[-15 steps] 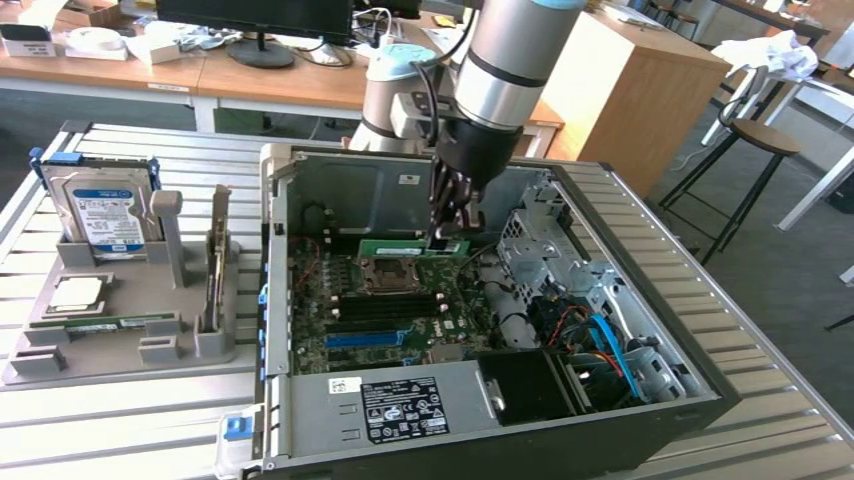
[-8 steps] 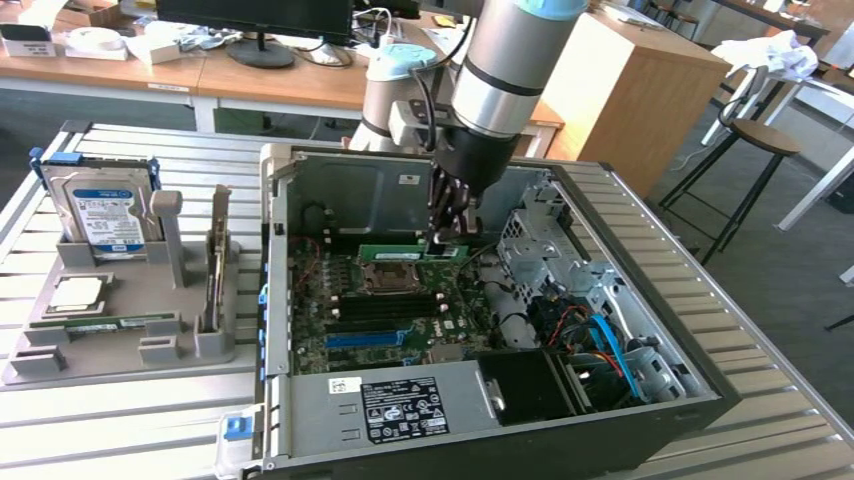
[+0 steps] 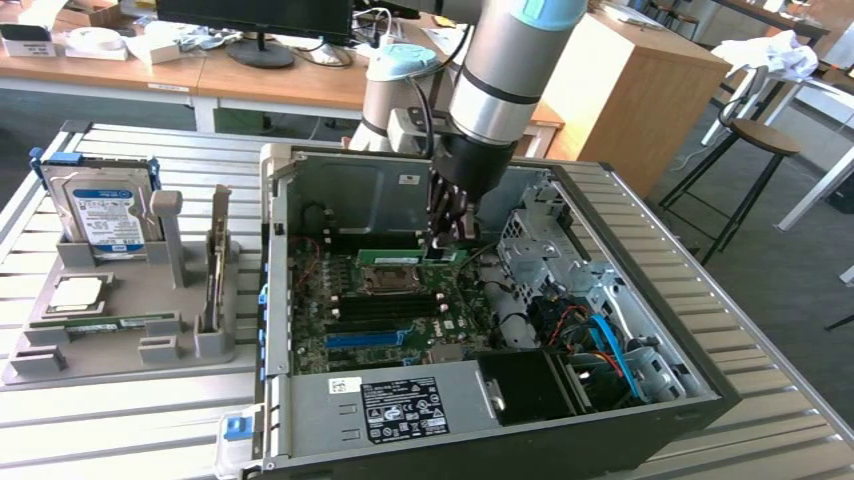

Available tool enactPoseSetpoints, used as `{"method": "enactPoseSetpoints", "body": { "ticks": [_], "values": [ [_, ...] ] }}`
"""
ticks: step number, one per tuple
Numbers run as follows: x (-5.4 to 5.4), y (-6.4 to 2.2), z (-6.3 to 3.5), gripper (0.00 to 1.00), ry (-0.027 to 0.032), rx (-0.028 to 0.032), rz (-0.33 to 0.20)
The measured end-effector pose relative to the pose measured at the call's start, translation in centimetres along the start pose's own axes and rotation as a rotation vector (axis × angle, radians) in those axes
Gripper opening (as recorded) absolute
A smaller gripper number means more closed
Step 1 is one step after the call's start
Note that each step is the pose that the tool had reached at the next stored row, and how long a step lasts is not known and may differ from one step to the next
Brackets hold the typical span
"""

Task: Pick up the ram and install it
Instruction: 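Pick up the ram and move it above insertion slot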

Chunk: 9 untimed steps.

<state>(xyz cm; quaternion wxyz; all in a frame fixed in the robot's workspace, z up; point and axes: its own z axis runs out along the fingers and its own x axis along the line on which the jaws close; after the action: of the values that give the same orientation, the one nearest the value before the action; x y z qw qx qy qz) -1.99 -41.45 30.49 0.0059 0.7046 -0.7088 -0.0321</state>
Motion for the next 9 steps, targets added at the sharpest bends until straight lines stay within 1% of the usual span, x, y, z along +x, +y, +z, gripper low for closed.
{"method": "enactPoseSetpoints", "body": {
  "ticks": [9],
  "values": [
    [0.03,-0.04,0.84,0.11,-0.0001,0.0000,0.000]
  ]
}}
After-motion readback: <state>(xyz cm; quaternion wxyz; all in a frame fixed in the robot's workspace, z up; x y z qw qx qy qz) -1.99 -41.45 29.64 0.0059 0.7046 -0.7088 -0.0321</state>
